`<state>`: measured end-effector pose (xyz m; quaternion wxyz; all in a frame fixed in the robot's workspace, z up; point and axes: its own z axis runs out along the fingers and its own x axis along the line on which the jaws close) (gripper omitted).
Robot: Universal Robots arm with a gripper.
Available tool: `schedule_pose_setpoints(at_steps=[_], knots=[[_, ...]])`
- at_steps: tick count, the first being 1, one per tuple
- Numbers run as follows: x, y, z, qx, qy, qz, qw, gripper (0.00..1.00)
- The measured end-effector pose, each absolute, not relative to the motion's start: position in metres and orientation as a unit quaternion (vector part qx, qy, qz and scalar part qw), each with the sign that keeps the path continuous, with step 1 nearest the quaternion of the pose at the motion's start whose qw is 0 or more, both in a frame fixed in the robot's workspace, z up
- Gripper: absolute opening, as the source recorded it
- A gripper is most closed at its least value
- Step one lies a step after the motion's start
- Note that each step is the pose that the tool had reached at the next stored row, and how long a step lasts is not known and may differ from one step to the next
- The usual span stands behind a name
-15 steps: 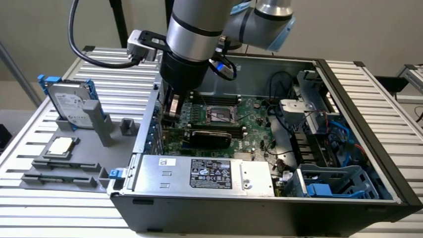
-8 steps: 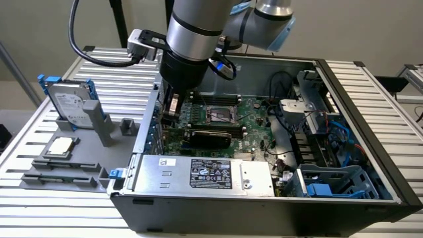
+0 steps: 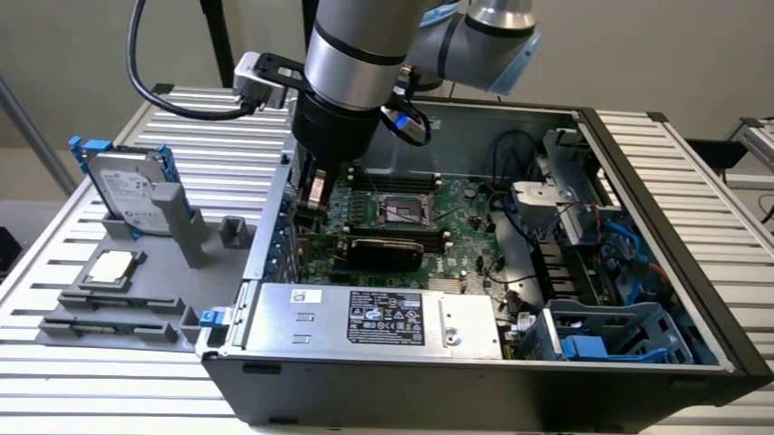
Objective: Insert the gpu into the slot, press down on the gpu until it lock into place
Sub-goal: 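Insert the gpu into the slot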
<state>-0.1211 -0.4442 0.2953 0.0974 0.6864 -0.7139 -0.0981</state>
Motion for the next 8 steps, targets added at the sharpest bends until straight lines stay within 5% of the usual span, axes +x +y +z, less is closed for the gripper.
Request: schedule_pose_setpoints(at_steps=[8], knots=[[-0.1219,-0.4426,0.2953,0.684,-0.716,-0.1,0.099,0.11]])
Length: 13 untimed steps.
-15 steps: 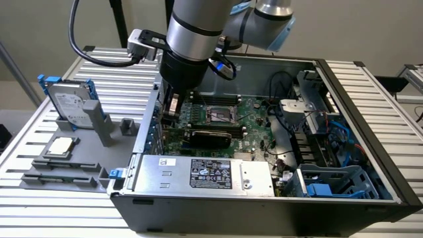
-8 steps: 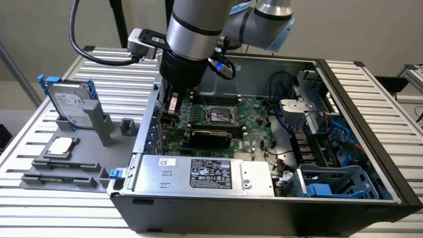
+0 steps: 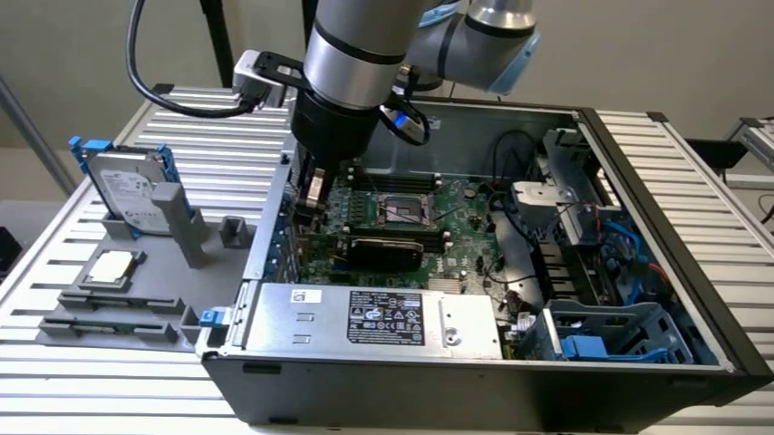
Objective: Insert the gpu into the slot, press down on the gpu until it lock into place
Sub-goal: 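Insert the gpu into the slot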
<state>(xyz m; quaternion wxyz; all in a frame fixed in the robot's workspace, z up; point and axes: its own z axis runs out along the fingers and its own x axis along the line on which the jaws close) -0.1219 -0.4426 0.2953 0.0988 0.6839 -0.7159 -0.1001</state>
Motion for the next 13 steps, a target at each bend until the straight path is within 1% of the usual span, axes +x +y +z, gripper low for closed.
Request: schedule_pose_setpoints(at_steps=[13], knots=[[-0.1227,-0.4397,0.2954,0.68,-0.718,-0.103,0.101,0.11]])
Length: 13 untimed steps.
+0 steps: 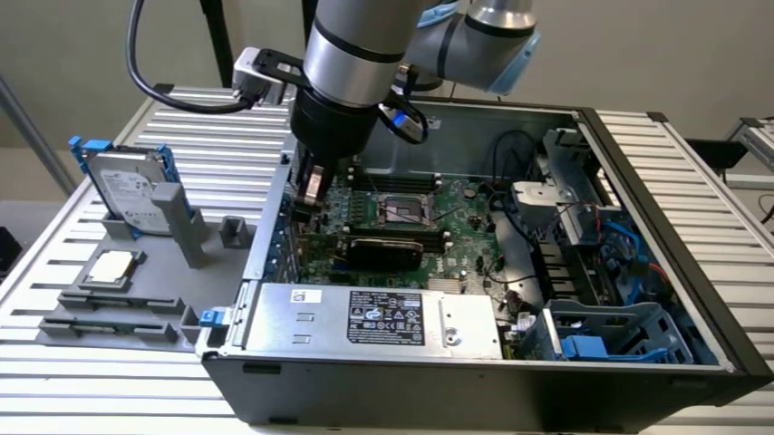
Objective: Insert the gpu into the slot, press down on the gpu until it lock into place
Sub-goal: 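Insert the gpu into the slot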
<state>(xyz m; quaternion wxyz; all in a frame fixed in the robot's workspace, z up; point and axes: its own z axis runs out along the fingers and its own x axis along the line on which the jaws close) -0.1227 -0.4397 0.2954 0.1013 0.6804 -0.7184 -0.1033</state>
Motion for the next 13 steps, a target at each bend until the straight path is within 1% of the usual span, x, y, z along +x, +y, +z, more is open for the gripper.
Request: schedule_pose_setpoints(at_steps=[13], knots=[[-0.1238,-0.4394,0.294,0.679,-0.719,-0.105,0.102,0.11]])
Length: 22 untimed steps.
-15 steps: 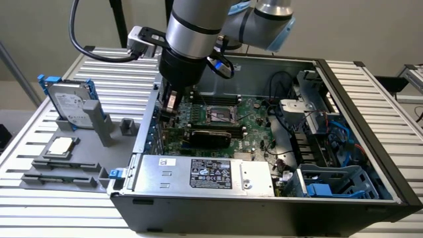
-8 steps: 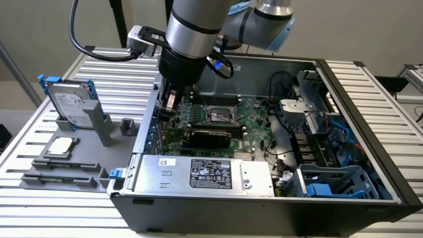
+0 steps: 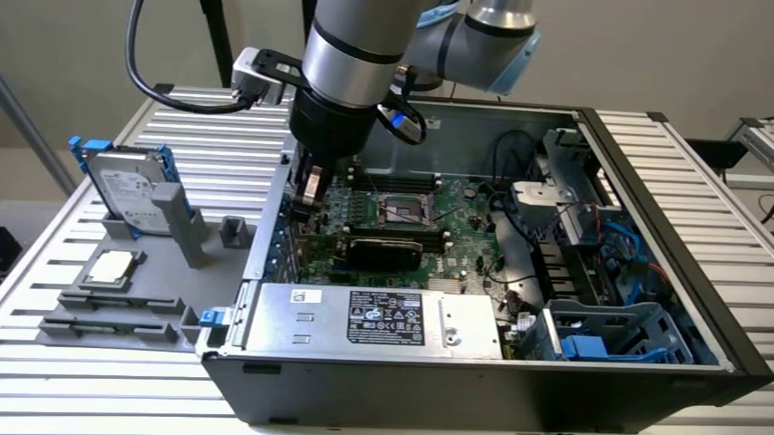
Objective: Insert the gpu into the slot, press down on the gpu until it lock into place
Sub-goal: 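Insert the gpu into the slot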
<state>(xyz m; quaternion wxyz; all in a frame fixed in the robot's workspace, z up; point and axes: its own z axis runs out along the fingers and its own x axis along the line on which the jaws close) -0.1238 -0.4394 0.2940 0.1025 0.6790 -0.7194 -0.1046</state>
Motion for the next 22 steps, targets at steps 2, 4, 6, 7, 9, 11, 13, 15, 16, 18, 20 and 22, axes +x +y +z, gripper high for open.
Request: schedule_pose_setpoints(at_steps=[2,4,6,7,9,11,13,15,16,18,20,22], knots=[[-0.124,-0.439,0.295,0.679,-0.719,-0.105,0.102,0.11],[-0.123,-0.439,0.298,0.679,-0.72,-0.105,0.102,0.11],[-0.121,-0.439,0.302,0.679,-0.719,-0.105,0.102,0.11],[-0.119,-0.439,0.304,0.679,-0.719,-0.105,0.102,0.11],[-0.117,-0.439,0.305,0.679,-0.72,-0.103,0.1,0.11],[-0.115,-0.439,0.306,0.68,-0.721,-0.097,0.095,0.11],[-0.115,-0.439,0.306,0.681,-0.722,-0.088,0.084,0.11],[-0.114,-0.439,0.306,0.683,-0.723,-0.075,0.071,0.11],[-0.114,-0.439,0.306,0.684,-0.724,-0.069,0.064,0.11],[-0.114,-0.439,0.306,0.685,-0.725,-0.057,0.051,0.11],[-0.114,-0.439,0.306,0.686,-0.725,-0.045,0.037,0.11],[-0.112,-0.44,0.306,0.687,-0.726,-0.034,0.024,0.11]])
